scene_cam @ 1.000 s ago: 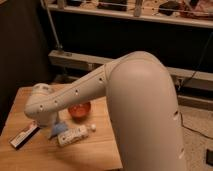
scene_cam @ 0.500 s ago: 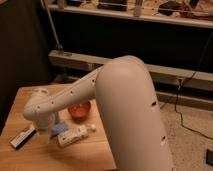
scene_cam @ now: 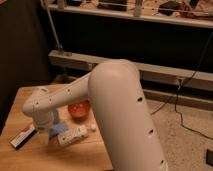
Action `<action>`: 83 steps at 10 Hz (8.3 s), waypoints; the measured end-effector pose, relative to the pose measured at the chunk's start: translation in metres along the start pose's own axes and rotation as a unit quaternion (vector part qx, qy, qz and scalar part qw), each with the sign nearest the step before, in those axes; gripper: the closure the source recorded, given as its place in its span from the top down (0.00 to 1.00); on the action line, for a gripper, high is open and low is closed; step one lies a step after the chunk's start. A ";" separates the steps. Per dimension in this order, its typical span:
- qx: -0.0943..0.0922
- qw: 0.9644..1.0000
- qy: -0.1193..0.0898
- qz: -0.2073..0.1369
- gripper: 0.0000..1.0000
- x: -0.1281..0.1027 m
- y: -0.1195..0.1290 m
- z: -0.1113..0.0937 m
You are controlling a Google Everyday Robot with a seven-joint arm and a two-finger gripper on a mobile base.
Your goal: Place the white sponge in the ceramic bowl
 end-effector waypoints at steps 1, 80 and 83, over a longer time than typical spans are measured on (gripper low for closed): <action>0.002 1.000 0.004 0.003 0.65 0.000 -0.005 0.001; 0.037 0.996 0.053 -0.068 0.48 0.039 -0.033 0.039; 0.032 0.996 0.061 -0.058 0.18 0.041 -0.031 0.039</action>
